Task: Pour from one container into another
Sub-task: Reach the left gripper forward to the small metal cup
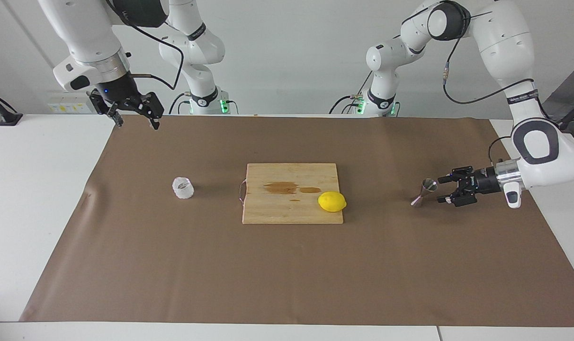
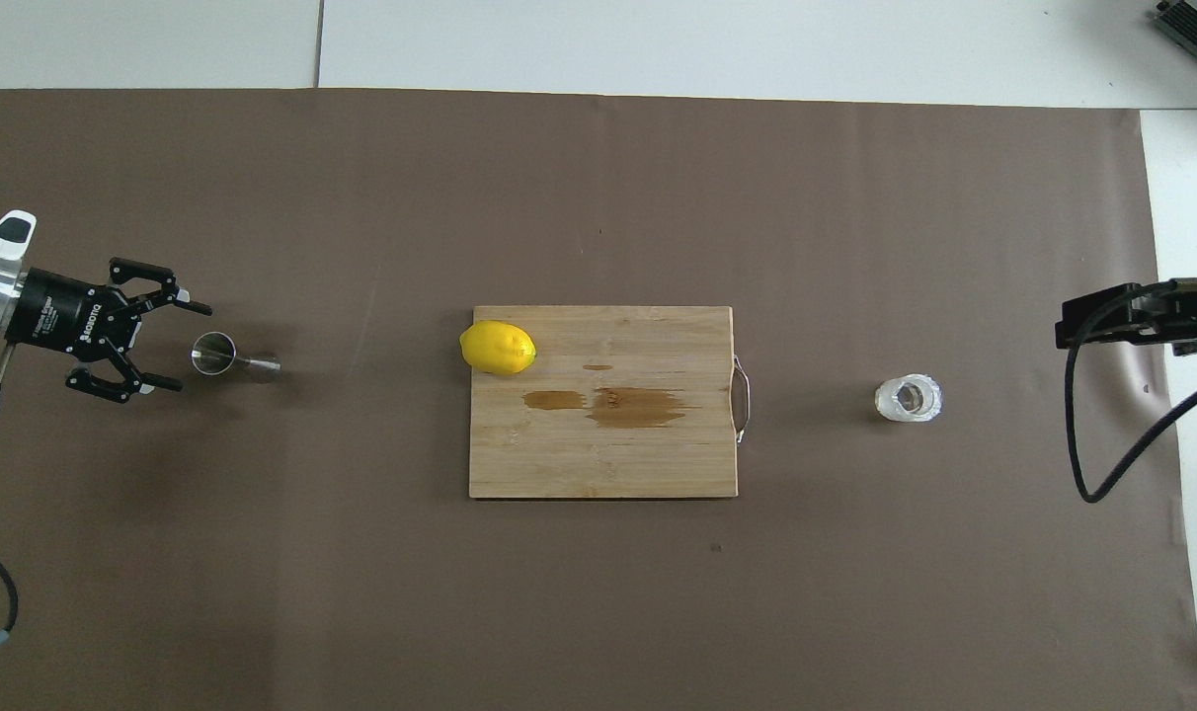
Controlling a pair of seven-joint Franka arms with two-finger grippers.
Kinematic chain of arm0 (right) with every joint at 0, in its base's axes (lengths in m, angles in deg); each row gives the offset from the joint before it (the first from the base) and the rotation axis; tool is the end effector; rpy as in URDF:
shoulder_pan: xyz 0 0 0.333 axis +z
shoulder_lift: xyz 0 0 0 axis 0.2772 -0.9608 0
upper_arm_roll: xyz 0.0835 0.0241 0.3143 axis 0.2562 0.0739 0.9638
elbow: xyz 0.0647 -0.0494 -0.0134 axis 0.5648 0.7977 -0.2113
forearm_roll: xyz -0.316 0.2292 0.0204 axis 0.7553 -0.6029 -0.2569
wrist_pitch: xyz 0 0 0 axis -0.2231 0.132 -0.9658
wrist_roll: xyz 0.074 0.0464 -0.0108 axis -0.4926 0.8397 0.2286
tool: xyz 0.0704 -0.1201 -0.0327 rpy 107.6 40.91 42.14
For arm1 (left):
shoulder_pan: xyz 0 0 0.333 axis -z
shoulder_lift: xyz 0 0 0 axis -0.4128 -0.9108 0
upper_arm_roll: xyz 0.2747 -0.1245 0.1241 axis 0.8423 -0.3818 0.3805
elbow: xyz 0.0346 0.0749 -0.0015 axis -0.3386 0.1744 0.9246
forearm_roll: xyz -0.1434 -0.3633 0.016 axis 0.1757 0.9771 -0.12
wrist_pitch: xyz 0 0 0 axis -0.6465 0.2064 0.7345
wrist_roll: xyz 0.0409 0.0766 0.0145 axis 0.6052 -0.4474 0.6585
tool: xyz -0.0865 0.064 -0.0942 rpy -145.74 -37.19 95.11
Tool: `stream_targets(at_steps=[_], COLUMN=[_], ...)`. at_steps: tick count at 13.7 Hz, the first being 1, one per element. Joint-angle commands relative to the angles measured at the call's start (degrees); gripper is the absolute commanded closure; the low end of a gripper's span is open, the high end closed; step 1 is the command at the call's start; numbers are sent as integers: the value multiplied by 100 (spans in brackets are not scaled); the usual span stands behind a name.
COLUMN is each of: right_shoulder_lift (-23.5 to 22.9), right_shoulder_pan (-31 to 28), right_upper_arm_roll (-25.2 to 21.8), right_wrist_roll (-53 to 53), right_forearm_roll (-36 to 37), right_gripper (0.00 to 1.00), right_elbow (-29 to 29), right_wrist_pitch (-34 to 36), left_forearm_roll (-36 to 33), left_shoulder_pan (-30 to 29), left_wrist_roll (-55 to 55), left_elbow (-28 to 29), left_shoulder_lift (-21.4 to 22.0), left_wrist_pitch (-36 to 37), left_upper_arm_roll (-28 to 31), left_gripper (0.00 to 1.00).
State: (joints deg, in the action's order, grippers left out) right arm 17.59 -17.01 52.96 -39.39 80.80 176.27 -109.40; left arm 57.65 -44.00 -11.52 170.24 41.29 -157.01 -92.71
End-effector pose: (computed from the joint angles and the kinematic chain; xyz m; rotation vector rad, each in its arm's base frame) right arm 0.5380 -0.0068 0.6015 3.1141 -0.1283 -0.0216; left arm 0.6021 0.0865 0.3130 2.1556 1.1561 -0.7745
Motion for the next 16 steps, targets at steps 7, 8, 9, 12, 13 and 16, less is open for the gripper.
stream_targets(at_steps=[7, 8, 9, 12, 13, 16], right_shoulder_lift=[-20, -20, -20, -20, -20, -20], right_shoulder_pan=[-75, -75, -75, -75, -75, -75], right_upper_arm_roll=[33, 33, 33, 33, 33, 33], right_wrist_roll=[117, 117, 126, 118, 117, 117], right_forearm_roll=[-22, -22, -22, -22, -22, -22], right_gripper=[0, 0, 0, 0, 0, 0], right_elbow=[-53, -53, -53, -53, -53, -53], right_wrist_pitch=[98, 98, 98, 98, 98, 98], left_forearm_roll=[107, 107, 107, 107, 107, 151], left_shoulder_pan=[257, 257, 257, 266, 274, 318], left_wrist_roll=[181, 199, 251, 321, 453, 629], left_elbow=[416, 416, 416, 416, 408, 408], left_shoulder_lift=[200, 209, 226, 270, 288, 323], left_wrist_pitch=[-266, -257, -249, -240, -248, -275], left_upper_arm_roll=[37, 37, 37, 37, 37, 37], left_gripper=[0, 0, 0, 0, 0, 0])
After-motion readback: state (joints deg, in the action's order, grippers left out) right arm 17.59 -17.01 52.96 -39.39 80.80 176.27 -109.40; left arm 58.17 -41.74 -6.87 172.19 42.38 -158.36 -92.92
